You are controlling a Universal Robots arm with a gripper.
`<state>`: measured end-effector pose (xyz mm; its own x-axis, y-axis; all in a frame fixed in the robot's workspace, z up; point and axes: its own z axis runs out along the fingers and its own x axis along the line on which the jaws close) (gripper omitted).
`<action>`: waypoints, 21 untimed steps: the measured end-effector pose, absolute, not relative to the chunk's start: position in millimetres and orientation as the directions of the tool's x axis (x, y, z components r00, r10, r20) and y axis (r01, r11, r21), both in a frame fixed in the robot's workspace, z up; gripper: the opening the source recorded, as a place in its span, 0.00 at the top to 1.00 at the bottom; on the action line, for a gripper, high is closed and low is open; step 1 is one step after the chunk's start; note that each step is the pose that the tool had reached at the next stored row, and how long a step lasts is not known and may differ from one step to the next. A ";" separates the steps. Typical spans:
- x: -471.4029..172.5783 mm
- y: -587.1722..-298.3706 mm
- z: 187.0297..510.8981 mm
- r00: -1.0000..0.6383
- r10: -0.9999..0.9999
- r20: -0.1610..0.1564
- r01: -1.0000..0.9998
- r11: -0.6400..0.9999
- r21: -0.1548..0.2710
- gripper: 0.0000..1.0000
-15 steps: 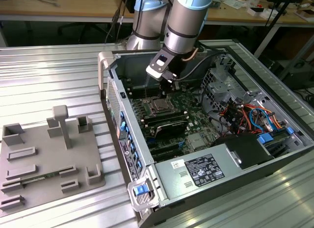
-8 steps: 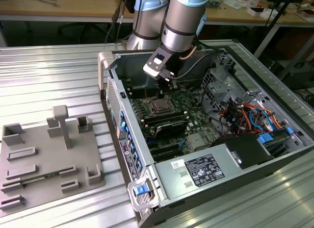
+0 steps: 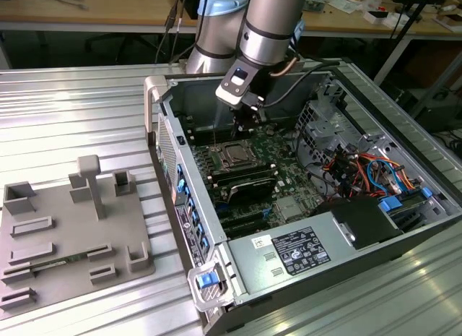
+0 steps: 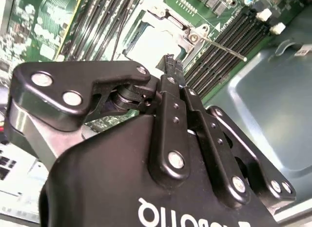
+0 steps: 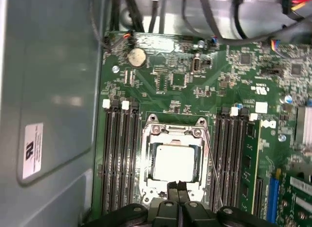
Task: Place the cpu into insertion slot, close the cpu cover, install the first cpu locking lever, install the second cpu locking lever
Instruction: 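Install the first cpu locking lever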
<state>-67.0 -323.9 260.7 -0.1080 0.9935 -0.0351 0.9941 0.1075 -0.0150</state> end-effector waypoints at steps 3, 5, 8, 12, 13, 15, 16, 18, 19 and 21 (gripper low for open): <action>-67.0 -323.9 260.6 -0.179 0.983 -0.035 0.984 0.179 -0.015 0.89; -67.0 -323.9 260.6 -0.223 0.974 -0.035 0.975 0.223 -0.015 0.89; -67.0 -323.9 260.6 -0.278 0.960 -0.035 0.961 0.277 -0.015 0.89; -67.0 -323.9 260.6 -0.340 0.940 -0.035 0.940 0.340 -0.015 0.89; -67.0 -323.9 260.6 -0.358 0.933 -0.035 0.934 0.358 -0.015 0.89; -67.0 -323.9 260.6 -0.382 0.924 -0.035 0.924 0.381 -0.015 0.89; -67.0 -323.9 260.6 -0.393 0.919 -0.035 0.920 0.392 -0.015 0.89; -67.0 -323.9 260.6 -0.435 0.900 -0.035 0.900 0.435 -0.015 0.89; -67.0 -323.9 260.6 -0.444 0.895 -0.035 0.896 0.444 -0.015 0.89; -67.0 -323.9 260.6 -0.467 0.884 -0.035 0.884 0.467 -0.015 0.89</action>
<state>-67.0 -323.9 260.6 -0.4667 0.8837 -0.0352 0.8844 0.4665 -0.0148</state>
